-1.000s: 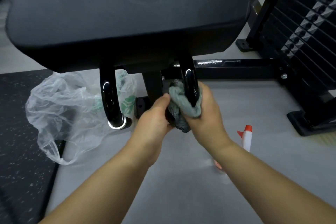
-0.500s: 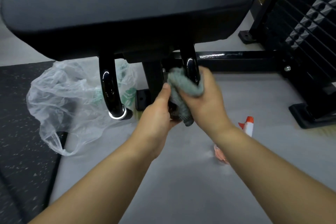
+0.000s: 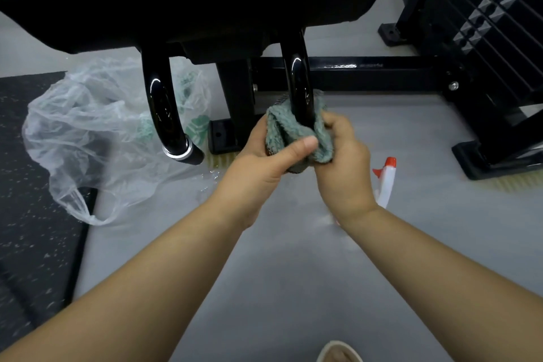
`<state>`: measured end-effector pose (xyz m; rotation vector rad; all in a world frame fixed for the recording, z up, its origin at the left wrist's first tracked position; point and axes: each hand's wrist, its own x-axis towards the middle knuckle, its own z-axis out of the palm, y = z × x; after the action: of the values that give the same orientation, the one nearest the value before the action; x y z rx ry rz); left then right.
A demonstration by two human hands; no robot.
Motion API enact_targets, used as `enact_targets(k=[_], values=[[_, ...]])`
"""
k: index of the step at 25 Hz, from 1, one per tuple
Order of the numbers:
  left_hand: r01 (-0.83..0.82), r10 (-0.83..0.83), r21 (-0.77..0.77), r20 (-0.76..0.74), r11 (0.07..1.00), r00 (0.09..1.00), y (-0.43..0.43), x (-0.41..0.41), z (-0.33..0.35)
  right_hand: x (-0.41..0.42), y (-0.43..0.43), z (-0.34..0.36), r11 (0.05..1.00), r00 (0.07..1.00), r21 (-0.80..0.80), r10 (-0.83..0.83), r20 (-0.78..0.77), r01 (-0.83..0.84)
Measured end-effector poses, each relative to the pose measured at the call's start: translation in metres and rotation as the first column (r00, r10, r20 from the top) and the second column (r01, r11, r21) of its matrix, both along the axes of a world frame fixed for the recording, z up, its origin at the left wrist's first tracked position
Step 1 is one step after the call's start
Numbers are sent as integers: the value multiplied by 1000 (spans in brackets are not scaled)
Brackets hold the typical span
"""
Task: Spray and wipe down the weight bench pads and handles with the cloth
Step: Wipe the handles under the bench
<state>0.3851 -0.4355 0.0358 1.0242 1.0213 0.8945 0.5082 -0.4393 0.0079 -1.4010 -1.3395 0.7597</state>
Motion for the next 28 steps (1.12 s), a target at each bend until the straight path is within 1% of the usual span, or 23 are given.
enact_targets(k=[2,5,6,7,8,9,10,11,12,13,14,15,16,17,18,19,20,21,22,23,25,28], values=[[12,-11,30,-25,999,1000,-1,6,-4,10,-10,-1,999,998,-20,-34,-43,34],[-61,61,46,6,997,998,-9,17,-9,21,-17,6,994,990,-109,-35,-136,20],[-72,72,33,5,997,997,-14,21,-12,23,-19,7,984,989,-177,4,-147,-30],[-82,82,3,-9,997,997,-20,24,-16,23,-23,6,960,981,-249,89,-174,-131],[-99,98,-40,-33,994,995,-26,24,-21,24,-29,3,911,949,-313,198,-244,-270],[-125,120,-98,-61,987,991,-32,24,-27,27,-37,0,843,897,-363,272,-349,-397],[-165,153,-166,-84,972,985,-36,23,-32,33,-44,-6,774,832,-388,304,-463,-499],[-206,185,-244,-107,948,977,-38,21,-39,42,-53,-12,716,769,-405,288,-571,-569],[-245,213,-329,-130,912,968,-40,20,-46,53,-61,-19,692,755,-440,234,-613,-572],[-280,235,-396,-159,875,959,-40,19,-53,65,-70,-26,695,792,-498,170,-587,-519],[-304,249,-442,-179,844,952,-39,18,-58,77,-77,-34,706,866,-577,105,-489,-411],[-316,257,-473,-185,823,948,-38,19,-62,89,-84,-44,699,936,-664,24,-352,-267],[-320,264,-496,-182,807,947,-36,21,-64,101,-88,-58,671,975,-729,-37,-217,-137],[-321,265,-513,-180,797,947,-35,23,-66,110,-91,-71,638,989,-770,-95,-114,-28],[-316,264,-525,-175,790,949,-34,26,-67,116,-90,-80,625,988,-778,-150,-38,65],[-309,262,-535,-164,786,951,-34,30,-66,118,-86,-84,648,984,-751,-181,10,127],[-302,260,-540,-154,785,953,-34,34,-65,119,-80,-85,707,985,-692,-168,37,146],[-298,259,-543,-150,785,954,-33,36,-62,117,-71,-84,767,991,-629,-125,43,124],[-297,257,-545,-150,784,955,-33,36,-60,113,-62,-80,819,997,-569,-68,30,73],[-297,257,-547,-152,783,955,-32,35,-56,107,-53,-75,852,1000,-523,-23,12,25],[-306,260,-540,-161,784,952,-29,27,-46,100,-39,-75,888,1000,-461,6,11,0],[-292,243,-535,-163,793,956,-26,15,-22,94,-34,-79,918,995,-395,-7,100,46]])
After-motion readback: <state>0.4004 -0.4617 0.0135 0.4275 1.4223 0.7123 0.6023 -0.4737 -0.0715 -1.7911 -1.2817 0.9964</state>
